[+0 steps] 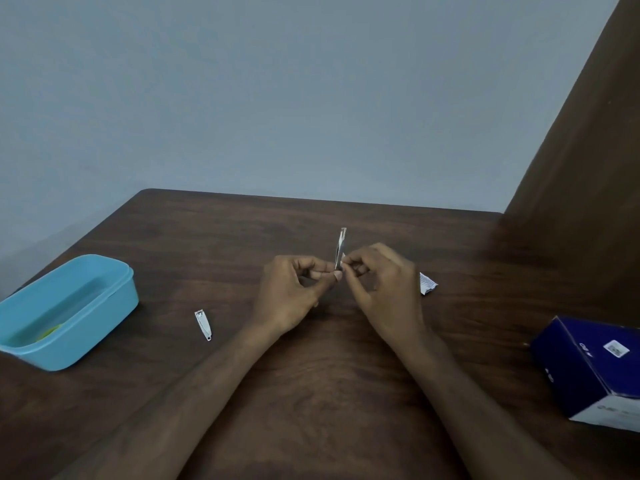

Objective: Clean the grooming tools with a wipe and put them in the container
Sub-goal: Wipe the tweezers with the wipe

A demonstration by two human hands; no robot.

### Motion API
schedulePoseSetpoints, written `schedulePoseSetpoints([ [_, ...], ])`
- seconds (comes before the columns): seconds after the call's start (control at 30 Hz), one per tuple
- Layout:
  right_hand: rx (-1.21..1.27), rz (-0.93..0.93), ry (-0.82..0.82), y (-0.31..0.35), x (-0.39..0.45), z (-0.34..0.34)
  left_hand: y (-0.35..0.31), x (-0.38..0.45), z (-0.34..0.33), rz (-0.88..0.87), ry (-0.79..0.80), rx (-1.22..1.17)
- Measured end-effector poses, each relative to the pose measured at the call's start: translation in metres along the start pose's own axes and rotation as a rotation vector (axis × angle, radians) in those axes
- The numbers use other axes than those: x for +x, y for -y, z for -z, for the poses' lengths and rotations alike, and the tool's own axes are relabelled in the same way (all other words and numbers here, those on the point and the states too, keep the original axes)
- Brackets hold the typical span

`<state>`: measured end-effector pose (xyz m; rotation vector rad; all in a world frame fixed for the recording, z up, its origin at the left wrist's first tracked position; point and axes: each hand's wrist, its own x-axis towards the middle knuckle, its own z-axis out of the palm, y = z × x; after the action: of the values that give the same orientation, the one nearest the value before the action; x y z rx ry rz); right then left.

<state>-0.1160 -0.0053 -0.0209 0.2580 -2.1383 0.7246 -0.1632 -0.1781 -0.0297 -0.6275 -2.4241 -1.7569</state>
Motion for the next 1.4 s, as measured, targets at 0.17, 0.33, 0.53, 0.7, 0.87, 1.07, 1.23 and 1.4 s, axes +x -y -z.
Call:
schedulePoseSetpoints([
  [0.17,0.01,-0.047,-0.111,-0.006,0.004,0.008,0.0,0.001,0.001,0.012,-0.069,0.009],
  [0.33,0.049,0.058,0.019,0.001,0.0,-0.002,0.001,0.002,0.002,-0.013,0.026,0.007],
  [0.53,0.023,-0.06,-0.06,-0.012,0.005,0.001,0.003,0.003,-0.001,-0.002,0.05,0.008],
  [0.7,0.002,0.078,0.035,-0.005,0.002,-0.002,0.0,0.002,0.001,-0.01,0.083,0.013],
  [0.87,0.016,-0.068,-0.06,-0.014,0.006,-0.001,0.0,0.002,-0.001,0.02,0.058,0.036],
  [1.07,0.054,0.034,0.074,-0.006,0.002,-0.001,0.002,0.005,0.002,0.043,0.056,-0.035],
  [1.23,0.025,-0.099,-0.066,-0.014,0.007,0.0,0.001,0.004,0.0,0.055,0.045,-0.03],
  [1.4,0.012,0.054,0.042,-0.005,0.002,0.0,0.0,0.003,0.002,0.031,0.086,-0.002],
])
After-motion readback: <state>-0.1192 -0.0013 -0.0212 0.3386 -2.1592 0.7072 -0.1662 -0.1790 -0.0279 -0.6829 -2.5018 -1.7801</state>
